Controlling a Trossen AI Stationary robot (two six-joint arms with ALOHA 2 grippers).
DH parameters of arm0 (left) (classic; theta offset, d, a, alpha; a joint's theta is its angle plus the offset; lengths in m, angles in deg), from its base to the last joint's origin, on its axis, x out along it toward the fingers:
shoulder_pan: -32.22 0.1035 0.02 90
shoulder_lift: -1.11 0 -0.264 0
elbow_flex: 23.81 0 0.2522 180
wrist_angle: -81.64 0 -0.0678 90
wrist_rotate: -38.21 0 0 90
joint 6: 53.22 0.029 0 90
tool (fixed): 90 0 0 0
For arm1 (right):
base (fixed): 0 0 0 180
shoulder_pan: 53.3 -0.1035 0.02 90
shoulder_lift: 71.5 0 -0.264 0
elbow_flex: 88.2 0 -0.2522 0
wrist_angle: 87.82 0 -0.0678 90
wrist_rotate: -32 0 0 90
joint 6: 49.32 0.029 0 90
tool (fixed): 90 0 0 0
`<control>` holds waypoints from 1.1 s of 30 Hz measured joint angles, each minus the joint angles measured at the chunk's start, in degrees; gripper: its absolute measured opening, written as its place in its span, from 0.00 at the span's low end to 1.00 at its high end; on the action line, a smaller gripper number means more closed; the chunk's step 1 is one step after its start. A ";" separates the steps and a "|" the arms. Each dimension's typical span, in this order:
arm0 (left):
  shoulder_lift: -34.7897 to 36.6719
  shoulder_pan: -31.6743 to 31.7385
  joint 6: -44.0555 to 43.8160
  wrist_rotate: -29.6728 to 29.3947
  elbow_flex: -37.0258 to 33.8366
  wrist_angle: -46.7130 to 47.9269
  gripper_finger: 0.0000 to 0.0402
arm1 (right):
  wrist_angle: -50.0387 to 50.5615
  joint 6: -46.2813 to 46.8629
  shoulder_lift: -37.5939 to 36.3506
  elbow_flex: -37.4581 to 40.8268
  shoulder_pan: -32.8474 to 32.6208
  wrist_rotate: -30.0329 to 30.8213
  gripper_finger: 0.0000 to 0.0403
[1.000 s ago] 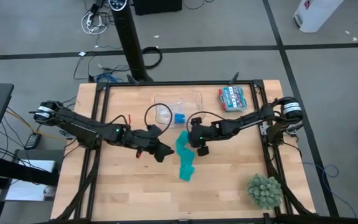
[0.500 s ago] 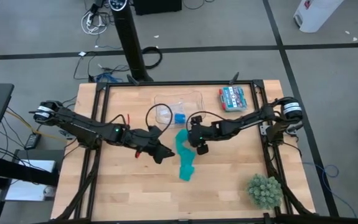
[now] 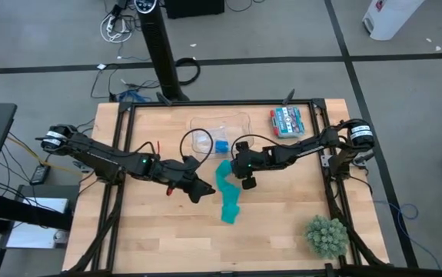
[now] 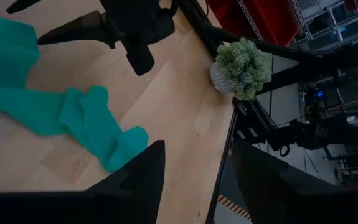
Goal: Roll bandage
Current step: Roll the sky blue bandage
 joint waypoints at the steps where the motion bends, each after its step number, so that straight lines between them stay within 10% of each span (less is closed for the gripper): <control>1: 0.00 0.00 -0.08 0.00 0.00 -0.01 0.48 | -0.79 0.00 0.00 0.28 0.16 -0.02 0.33; 33: -0.04 0.00 -0.61 1.27 0.00 -0.07 0.48 | -14.66 -3.40 3.11 2.57 -1.06 0.75 0.00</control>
